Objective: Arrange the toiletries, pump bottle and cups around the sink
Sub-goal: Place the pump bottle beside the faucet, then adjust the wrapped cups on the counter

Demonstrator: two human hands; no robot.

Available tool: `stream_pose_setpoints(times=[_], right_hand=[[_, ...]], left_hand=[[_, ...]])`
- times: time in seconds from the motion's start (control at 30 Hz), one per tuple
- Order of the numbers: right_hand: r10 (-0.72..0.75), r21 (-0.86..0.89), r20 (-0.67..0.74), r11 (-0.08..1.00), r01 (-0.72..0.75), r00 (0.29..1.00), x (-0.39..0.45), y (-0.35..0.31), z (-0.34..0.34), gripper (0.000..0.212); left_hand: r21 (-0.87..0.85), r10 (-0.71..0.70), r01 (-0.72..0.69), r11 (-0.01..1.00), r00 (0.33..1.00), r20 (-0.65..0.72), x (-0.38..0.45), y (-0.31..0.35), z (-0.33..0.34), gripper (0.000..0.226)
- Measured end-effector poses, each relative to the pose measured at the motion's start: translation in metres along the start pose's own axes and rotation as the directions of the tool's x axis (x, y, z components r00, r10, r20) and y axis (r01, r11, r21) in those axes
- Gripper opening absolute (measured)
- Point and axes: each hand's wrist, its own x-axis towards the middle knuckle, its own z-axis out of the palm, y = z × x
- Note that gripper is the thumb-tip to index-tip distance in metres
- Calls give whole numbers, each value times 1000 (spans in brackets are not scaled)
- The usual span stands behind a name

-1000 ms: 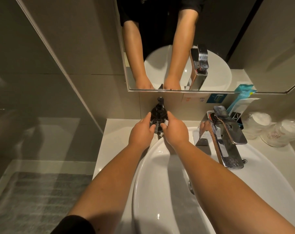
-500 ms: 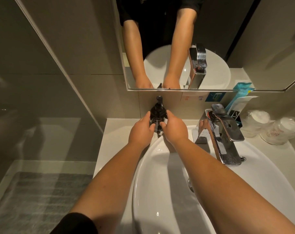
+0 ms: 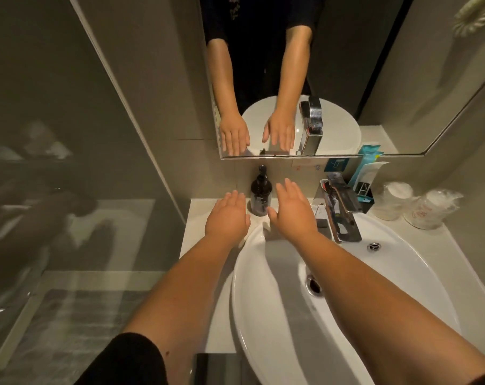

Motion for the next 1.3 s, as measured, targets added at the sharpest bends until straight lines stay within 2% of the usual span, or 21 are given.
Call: stream_pose_setpoints(times=[0.23,0.4,0.57,0.73,0.83,0.93,1.13,1.3], right_hand=[[-166,-225,132,955,192,977,-93,14,-35,67],[-245,-285,148,917,279,958,-135,25,-44,68],[-299,-266,161,905,333,941,-172,46,-49,73],[-368,-245,123,889,388,922,-215,82,-67,63],[-366,-244,100,892,379,925,-242,108,-80,59],[-323,-269,145,897,351,935,-262,135,-90,69],[-189,-283,122,934,217,974,-278,176,-110,76],[-64,-294,80,952,85,995,-267,208,-126,78]], left_hand=[[159,74,-80,984,996,47,-84,10,-32,64],[154,96,-96,983,995,6,-129,39,-26,63],[160,98,-87,983,993,-61,-165,75,-14,57],[157,31,-19,987,997,-72,-203,125,6,62],[149,50,-43,988,998,-46,-220,158,17,62],[140,86,-79,987,995,-49,-231,190,20,61],[128,176,-157,979,973,-150,-225,236,15,46],[97,223,-215,972,971,-84,-190,257,21,58]])
